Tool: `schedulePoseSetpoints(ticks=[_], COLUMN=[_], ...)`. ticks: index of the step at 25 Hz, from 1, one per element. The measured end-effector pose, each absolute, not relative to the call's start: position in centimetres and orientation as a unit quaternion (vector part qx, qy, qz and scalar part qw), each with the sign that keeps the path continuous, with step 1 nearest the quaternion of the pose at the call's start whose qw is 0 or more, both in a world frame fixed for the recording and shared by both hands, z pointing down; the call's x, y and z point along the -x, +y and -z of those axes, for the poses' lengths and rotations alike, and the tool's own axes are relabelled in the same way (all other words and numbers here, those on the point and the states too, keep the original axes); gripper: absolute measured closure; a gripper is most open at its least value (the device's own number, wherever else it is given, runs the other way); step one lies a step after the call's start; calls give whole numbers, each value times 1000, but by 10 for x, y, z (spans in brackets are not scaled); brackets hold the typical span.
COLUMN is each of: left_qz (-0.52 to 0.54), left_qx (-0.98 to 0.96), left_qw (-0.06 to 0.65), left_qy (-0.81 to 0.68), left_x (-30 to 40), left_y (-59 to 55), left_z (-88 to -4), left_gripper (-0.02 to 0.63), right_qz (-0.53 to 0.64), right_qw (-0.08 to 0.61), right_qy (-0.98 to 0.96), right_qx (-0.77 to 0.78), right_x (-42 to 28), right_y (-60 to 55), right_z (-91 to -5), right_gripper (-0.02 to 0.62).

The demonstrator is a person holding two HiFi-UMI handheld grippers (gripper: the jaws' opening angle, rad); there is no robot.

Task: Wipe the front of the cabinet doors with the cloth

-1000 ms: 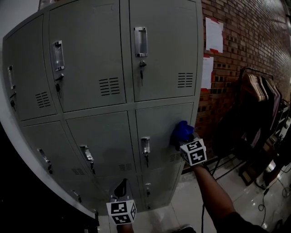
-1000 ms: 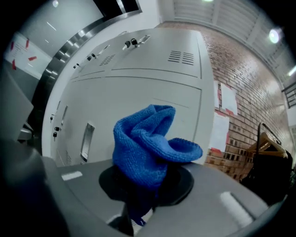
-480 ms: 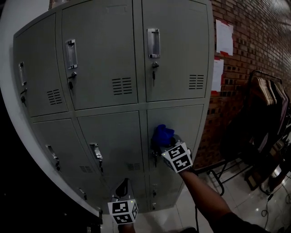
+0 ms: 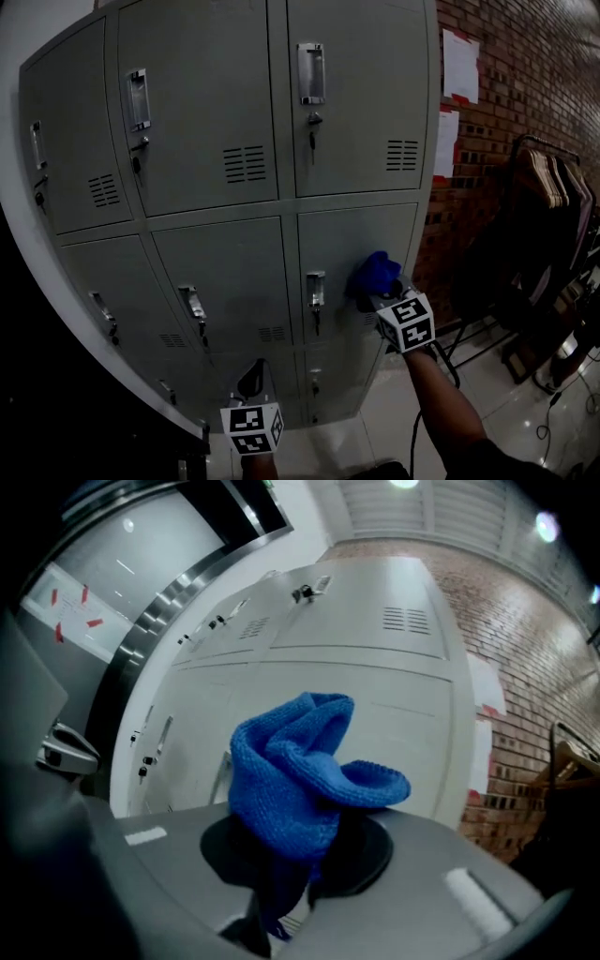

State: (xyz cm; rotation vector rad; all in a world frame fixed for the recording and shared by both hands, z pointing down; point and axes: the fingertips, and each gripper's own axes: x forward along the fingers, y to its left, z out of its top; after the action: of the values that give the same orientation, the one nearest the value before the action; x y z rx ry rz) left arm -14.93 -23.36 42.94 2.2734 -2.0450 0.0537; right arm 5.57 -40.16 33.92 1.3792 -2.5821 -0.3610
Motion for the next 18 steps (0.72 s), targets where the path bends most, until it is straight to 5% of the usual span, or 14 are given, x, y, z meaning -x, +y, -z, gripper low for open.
schedulePoseSetpoints(ticks=[7,18], left_qz=[-20,-22], left_qx=[-751,-754], left_qw=[42,37], left_qy=[-658,-656], left_x=[138,138], left_y=[-241,-245], left_z=[-431,-434], left_gripper=[592,592], right_qz=[93,83], right_qw=[169,172], right_qy=[-818,-822], right_qx=[-543,-536], right_x=[-148,-117], right_y=[-439,-440], right_z=[-385,-395], right_gripper=[520,519])
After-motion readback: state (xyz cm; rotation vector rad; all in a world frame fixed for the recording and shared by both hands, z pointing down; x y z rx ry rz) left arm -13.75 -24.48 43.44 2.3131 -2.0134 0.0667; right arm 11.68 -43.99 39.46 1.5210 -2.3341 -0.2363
